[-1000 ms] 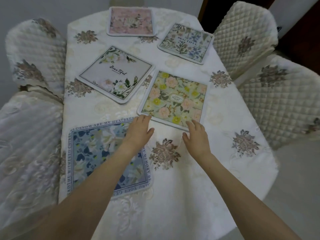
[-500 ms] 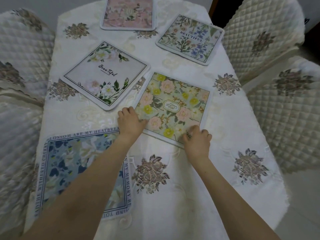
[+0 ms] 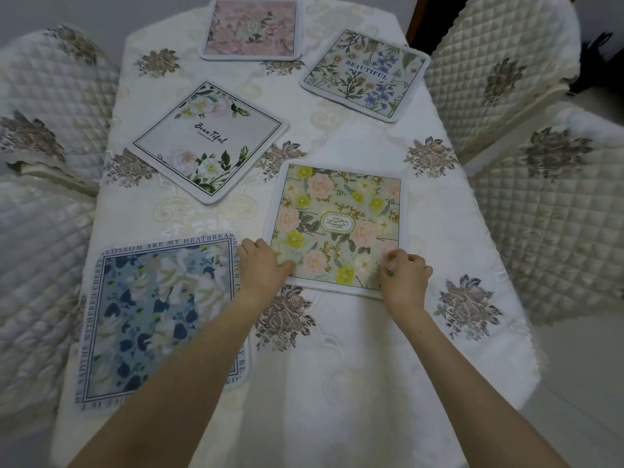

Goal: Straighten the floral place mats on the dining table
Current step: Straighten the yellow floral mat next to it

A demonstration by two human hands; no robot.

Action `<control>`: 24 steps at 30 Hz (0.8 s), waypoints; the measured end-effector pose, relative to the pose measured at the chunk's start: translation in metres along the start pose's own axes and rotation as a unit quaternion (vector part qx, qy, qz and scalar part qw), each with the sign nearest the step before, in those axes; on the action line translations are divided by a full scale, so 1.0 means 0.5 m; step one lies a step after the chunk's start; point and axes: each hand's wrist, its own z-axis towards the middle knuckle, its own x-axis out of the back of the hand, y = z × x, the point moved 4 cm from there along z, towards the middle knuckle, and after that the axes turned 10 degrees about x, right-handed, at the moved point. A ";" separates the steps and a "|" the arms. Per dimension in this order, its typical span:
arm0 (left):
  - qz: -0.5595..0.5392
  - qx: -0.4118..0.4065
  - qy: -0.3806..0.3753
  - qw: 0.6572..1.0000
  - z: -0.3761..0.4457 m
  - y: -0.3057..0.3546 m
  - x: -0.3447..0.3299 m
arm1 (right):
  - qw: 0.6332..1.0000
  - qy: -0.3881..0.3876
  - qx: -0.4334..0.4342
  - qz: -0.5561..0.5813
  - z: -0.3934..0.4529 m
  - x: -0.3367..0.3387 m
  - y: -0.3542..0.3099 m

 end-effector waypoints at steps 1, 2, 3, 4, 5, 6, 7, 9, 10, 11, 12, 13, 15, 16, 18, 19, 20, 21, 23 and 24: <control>0.007 -0.007 0.006 1.000 -0.022 0.000 -0.006 | 1.000 -0.003 -0.001 -0.010 -0.015 0.006 0.011; 0.019 -0.015 0.010 1.000 -0.046 -0.002 -0.012 | 1.000 -0.006 -0.004 -0.019 -0.031 0.012 0.023; 0.029 -0.020 0.012 0.999 -0.070 -0.004 -0.018 | 1.000 -0.009 -0.007 -0.028 -0.049 0.017 0.035; 0.038 -0.023 0.008 0.999 -0.099 -0.007 -0.023 | 0.999 -0.011 -0.008 -0.038 -0.070 0.023 0.048; 0.045 -0.025 0.004 0.999 -0.124 -0.011 -0.028 | 0.999 -0.013 -0.009 -0.044 -0.088 0.026 0.060; 0.049 -0.027 0.001 0.998 -0.147 -0.016 -0.034 | 0.999 -0.017 -0.010 -0.043 -0.104 0.027 0.071; 0.054 -0.030 -0.001 0.998 -0.174 -0.022 -0.039 | 0.999 -0.020 -0.012 -0.039 -0.124 0.030 0.082; 0.070 -0.029 -0.011 0.997 -0.225 -0.033 -0.050 | 0.999 -0.027 -0.013 -0.031 -0.163 0.036 0.105; 0.073 -0.026 -0.021 0.997 -0.250 -0.042 -0.054 | 0.999 -0.030 -0.013 -0.028 -0.185 0.039 0.114; 0.066 -0.023 -0.026 0.997 -0.271 -0.050 -0.058 | 0.999 -0.033 -0.012 -0.027 -0.205 0.040 0.123; 0.051 -0.022 -0.028 0.998 -0.288 -0.058 -0.061 | 0.999 -0.035 -0.013 -0.026 -0.221 0.041 0.132; 0.036 -0.021 -0.031 0.999 -0.305 -0.066 -0.063 | 0.999 -0.033 -0.016 -0.024 -0.240 0.042 0.139; 0.020 -0.021 -0.037 0.999 -0.331 -0.078 -0.065 | 0.999 -0.028 -0.015 -0.018 -0.271 0.043 0.148; 0.012 -0.022 -0.039 0.999 -0.340 -0.084 -0.064 | 0.999 -0.028 -0.013 -0.012 -0.282 0.043 0.149; -0.017 -0.021 -0.054 0.998 -0.350 -0.096 -0.059 | 0.999 -0.037 -0.004 -0.001 -0.297 0.043 0.149; -0.039 -0.021 -0.064 0.997 -0.349 -0.101 -0.056 | 0.999 -0.039 0.001 0.005 -0.300 0.045 0.147; -0.062 -0.019 -0.073 0.995 -0.345 -0.106 -0.053 | 0.999 -0.037 0.002 0.015 -0.301 0.047 0.145; -0.083 -0.016 -0.081 0.993 -0.340 -0.111 -0.049 | 0.999 -0.033 0.002 0.026 -0.301 0.051 0.143; -0.121 -0.005 -0.094 0.988 -0.329 -0.120 -0.041 | 0.999 -0.023 0.002 0.040 -0.299 0.060 0.140; -0.137 -0.003 -0.100 0.986 -0.326 -0.123 -0.037 | 0.999 -0.017 0.004 0.046 -0.296 0.063 0.141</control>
